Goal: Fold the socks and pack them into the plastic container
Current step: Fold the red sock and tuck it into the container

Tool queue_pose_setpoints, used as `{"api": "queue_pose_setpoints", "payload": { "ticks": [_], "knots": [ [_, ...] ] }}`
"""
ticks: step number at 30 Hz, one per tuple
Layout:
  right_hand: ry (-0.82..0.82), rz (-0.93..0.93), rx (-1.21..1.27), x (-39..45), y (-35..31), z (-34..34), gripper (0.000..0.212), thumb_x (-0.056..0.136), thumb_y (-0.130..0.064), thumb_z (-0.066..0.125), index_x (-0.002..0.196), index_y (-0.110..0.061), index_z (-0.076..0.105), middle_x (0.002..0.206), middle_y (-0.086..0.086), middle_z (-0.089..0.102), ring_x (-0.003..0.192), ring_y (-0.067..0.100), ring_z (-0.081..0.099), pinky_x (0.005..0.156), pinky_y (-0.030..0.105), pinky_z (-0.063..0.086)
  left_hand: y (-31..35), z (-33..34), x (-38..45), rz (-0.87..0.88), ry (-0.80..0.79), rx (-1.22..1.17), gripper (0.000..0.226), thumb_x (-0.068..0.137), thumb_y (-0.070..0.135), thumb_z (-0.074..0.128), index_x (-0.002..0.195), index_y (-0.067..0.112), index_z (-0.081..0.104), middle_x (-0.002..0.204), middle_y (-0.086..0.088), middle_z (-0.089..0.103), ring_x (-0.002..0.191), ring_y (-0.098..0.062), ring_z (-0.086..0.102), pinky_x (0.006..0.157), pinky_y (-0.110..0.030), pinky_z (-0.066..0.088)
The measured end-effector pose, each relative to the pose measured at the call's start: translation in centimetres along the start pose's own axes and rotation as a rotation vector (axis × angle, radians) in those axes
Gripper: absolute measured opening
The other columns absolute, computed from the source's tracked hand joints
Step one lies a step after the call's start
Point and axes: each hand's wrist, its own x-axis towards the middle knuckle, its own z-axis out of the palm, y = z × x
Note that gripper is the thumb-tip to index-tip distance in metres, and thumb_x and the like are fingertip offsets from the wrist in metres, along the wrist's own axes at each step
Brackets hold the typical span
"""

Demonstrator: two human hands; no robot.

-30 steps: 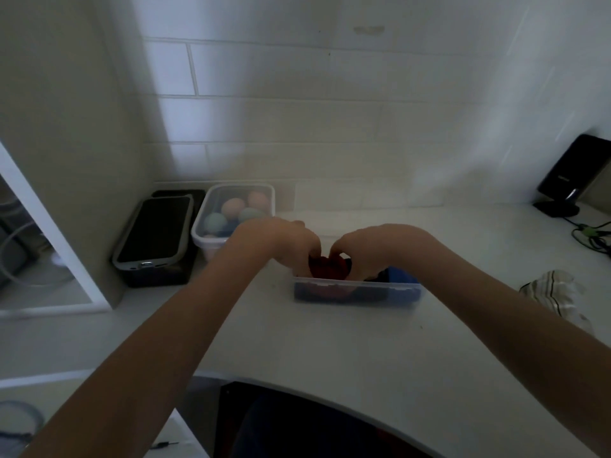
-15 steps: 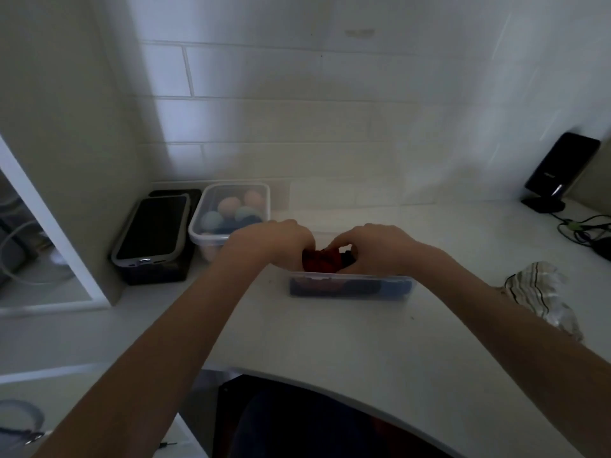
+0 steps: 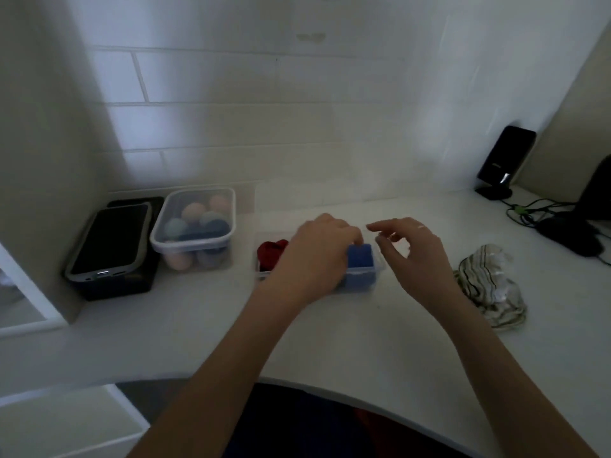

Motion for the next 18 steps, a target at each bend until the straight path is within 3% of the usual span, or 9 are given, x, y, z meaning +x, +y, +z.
{"api": "queue_pose_setpoints", "payload": {
  "ticks": [1, 3, 5, 6, 8, 11, 13, 15, 18],
  "knots": [
    [0.093, 0.054, -0.165, -0.7, 0.6, -0.7, 0.022, 0.088, -0.019, 0.058, 0.104, -0.030, 0.067, 0.103, -0.008, 0.067, 0.101, 0.011, 0.059, 0.090, 0.033, 0.043, 1.4, 1.1, 0.3, 0.056, 0.019, -0.049, 0.040, 0.080, -0.006, 0.046, 0.112, 0.012, 0.061, 0.117, -0.008, 0.064, 0.111, -0.025, 0.050, 0.094, -0.037, 0.040],
    [0.177, 0.252, -0.496, -2.1, 1.6, -2.3, 0.026, 0.087, -0.024, 0.056, 0.109, -0.036, 0.063, 0.125, -0.009, 0.063, 0.128, 0.018, 0.045, 0.111, 0.055, 0.016, 3.8, 3.5, 1.1, 0.122, 0.015, -0.148, 0.042, 0.078, -0.009, 0.044, 0.114, 0.007, 0.060, 0.120, -0.012, 0.062, 0.115, -0.027, 0.048, 0.096, -0.037, 0.038],
    [0.047, 0.459, -0.635, -3.1, 2.9, -3.5, 0.038, 0.090, -0.026, 0.050, 0.126, -0.038, 0.052, 0.148, -0.009, 0.042, 0.144, 0.020, 0.019, 0.110, 0.064, -0.004, 6.1, 6.0, 2.0, 0.171, -0.050, -0.182, 0.041, 0.079, -0.008, 0.045, 0.116, 0.005, 0.057, 0.123, -0.014, 0.059, 0.117, -0.028, 0.046, 0.098, -0.037, 0.037],
    [-0.038, 0.544, -0.611, -3.5, 3.5, -3.9, 0.045, 0.091, -0.026, 0.047, 0.134, -0.037, 0.042, 0.154, -0.006, 0.031, 0.146, 0.024, 0.010, 0.109, 0.066, -0.003, 7.2, 7.3, 2.5, 0.192, -0.087, -0.180, 0.038, 0.081, -0.005, 0.046, 0.116, 0.004, 0.056, 0.122, -0.015, 0.059, 0.116, -0.029, 0.047, 0.098, -0.037, 0.037],
    [-0.129, 0.648, -0.482, -4.0, 5.2, -3.7, 0.052, 0.092, -0.024, 0.044, 0.142, -0.034, 0.031, 0.156, 0.000, 0.026, 0.144, 0.033, 0.014, 0.112, 0.061, 0.014, 8.9, 9.4, 3.3, 0.178, -0.148, -0.206, 0.034, 0.081, 0.001, 0.050, 0.114, 0.004, 0.056, 0.118, -0.015, 0.058, 0.112, -0.030, 0.050, 0.095, -0.039, 0.041],
    [-0.115, 0.594, -0.387, -4.8, 7.8, -2.5, 0.037, 0.091, -0.020, 0.044, 0.127, -0.028, 0.048, 0.136, 0.009, 0.051, 0.127, 0.032, 0.042, 0.106, 0.049, 0.034, 10.0, 11.5, 4.0, 0.002, -0.176, -0.448, 0.040, 0.080, 0.002, 0.049, 0.119, 0.006, 0.052, 0.119, -0.019, 0.057, 0.111, -0.034, 0.052, 0.095, -0.039, 0.042],
    [-0.021, 0.563, -0.216, -4.9, 8.3, -2.5, 0.031, 0.088, -0.013, 0.045, 0.114, -0.023, 0.058, 0.117, 0.009, 0.061, 0.110, 0.027, 0.052, 0.090, 0.036, 0.042, 10.2, 12.0, 4.3, -0.122, -0.154, -0.558, 0.041, 0.083, 0.006, 0.049, 0.124, 0.005, 0.046, 0.120, -0.020, 0.057, 0.111, -0.034, 0.053, 0.091, -0.036, 0.041],
    [0.122, 0.579, -0.020, -4.7, 7.9, -3.3, 0.030, 0.083, -0.005, 0.049, 0.105, -0.019, 0.064, 0.106, 0.006, 0.065, 0.098, 0.022, 0.058, 0.077, 0.026, 0.040, 10.3, 12.0, 4.5, -0.211, -0.149, -0.678, 0.048, 0.086, 0.015, 0.053, 0.131, 0.006, 0.037, 0.120, -0.017, 0.058, 0.108, -0.029, 0.056, 0.085, -0.031, 0.041],
    [0.351, 0.560, 0.376, -4.0, 6.9, -4.5, 0.027, 0.083, -0.001, 0.052, 0.099, -0.015, 0.068, 0.098, 0.000, 0.069, 0.092, 0.015, 0.064, 0.078, 0.024, 0.050, 10.2, 11.7, 4.8, -0.331, -0.172, -0.864, 0.059, 0.084, 0.028, 0.062, 0.134, 0.011, 0.035, 0.117, -0.007, 0.061, 0.102, -0.017, 0.057, 0.081, -0.025, 0.039]
  ]
}}
